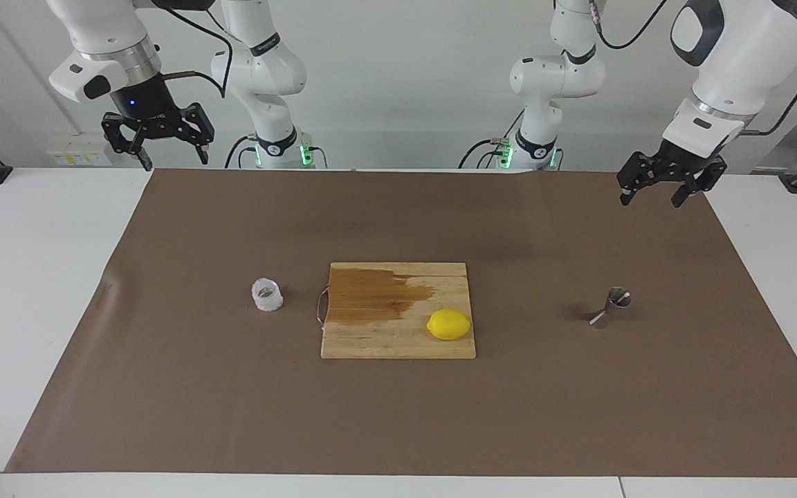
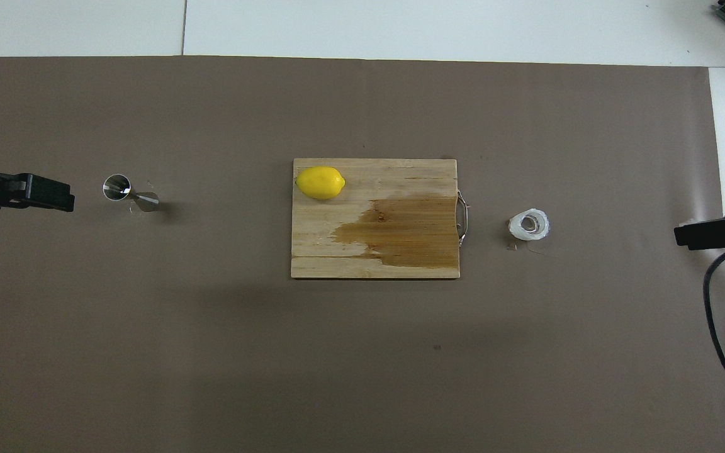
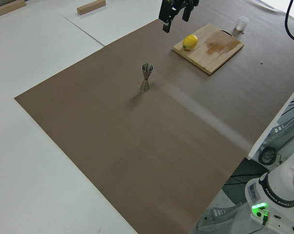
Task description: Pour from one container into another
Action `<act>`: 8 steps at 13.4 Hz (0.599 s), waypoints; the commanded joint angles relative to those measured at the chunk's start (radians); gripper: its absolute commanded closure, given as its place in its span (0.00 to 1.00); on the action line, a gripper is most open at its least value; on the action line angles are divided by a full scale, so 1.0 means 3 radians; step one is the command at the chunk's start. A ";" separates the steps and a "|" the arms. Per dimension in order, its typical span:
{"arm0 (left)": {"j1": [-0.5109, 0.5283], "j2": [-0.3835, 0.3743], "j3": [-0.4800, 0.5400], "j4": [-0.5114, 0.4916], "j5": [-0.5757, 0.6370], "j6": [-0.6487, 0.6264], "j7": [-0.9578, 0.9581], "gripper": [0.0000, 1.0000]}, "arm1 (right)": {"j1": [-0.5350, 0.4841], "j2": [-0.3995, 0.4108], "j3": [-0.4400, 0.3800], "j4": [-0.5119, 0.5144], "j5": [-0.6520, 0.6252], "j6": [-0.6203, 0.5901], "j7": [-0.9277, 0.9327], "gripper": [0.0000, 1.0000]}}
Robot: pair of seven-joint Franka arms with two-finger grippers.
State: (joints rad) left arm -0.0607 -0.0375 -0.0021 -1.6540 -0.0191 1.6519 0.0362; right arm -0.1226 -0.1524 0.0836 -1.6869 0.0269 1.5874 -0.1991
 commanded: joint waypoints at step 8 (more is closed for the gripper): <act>0.0013 -0.0074 -0.0008 -0.0040 -0.0023 -0.0122 -0.0023 0.00 | -0.0046 -0.0024 0.0013 0.0003 0.0069 -0.0050 -0.0047 0.00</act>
State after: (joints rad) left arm -0.0607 -0.0377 -0.0031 -1.6546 -0.0192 1.6394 0.0362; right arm -0.1226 -0.1524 0.0837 -1.6869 0.0269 1.5874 -0.1991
